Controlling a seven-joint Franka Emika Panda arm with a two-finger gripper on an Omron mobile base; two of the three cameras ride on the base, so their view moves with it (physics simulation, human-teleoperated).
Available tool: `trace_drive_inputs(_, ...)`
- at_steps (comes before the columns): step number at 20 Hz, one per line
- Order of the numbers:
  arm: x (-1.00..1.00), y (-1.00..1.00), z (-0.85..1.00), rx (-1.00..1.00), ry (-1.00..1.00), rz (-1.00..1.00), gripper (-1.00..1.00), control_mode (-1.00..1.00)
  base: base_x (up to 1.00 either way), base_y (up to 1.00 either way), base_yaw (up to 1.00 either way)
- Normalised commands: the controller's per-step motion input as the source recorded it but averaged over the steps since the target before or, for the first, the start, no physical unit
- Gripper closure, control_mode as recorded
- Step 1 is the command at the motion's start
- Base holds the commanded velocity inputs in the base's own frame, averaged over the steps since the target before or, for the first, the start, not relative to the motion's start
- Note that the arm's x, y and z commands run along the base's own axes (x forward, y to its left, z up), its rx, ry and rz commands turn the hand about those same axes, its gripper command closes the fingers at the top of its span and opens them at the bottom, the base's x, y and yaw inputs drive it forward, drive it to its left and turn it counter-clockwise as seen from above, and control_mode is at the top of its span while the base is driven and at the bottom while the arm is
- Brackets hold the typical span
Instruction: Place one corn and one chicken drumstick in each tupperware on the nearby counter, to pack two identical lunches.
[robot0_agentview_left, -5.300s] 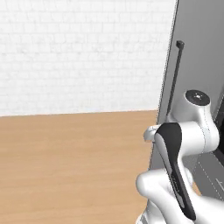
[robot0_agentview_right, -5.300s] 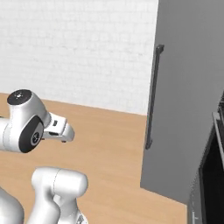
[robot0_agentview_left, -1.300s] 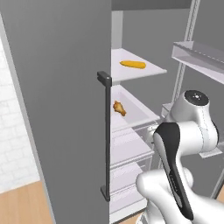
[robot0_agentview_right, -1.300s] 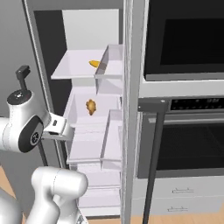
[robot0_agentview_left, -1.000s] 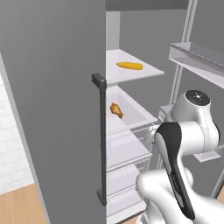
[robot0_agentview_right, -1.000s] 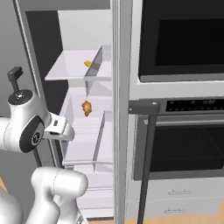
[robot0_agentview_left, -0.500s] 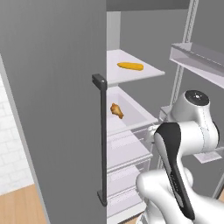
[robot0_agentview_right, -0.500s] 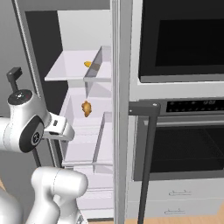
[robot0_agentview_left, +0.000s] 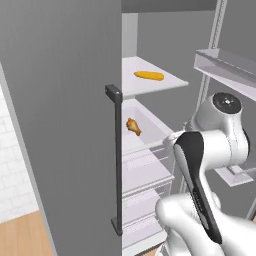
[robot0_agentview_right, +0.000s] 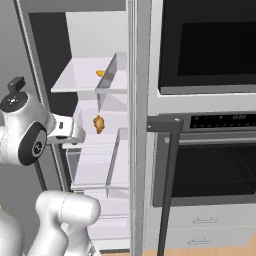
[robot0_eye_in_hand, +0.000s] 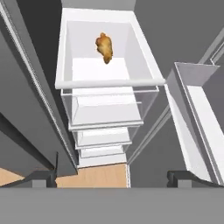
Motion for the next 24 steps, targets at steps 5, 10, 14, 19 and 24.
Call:
trace_drive_inputs(5, 0.75, 0.00, 0.89, -0.14, -0.02, 0.29, -1.00, -1.00, 0.00, 0.00, 0.00)
trace_drive_inputs(10, 0.98, 0.03, 0.81, -0.26, 0.00, 0.20, -1.00, -1.00, 0.00, 0.00, 0.00)
trace_drive_inputs(14, 1.00, -0.13, 0.18, -0.10, -0.14, 0.22, -1.00, -1.00, 0.00, 0.00, 0.00)
trace_drive_inputs(19, 0.81, 0.00, 0.00, -0.34, -0.27, 0.11, -1.00, -1.00, 0.00, 0.00, 0.00)
trace_drive_inputs(24, 0.23, 0.01, 0.32, -0.21, -0.07, 0.09, -1.00, -1.00, 0.00, 0.00, 0.00)
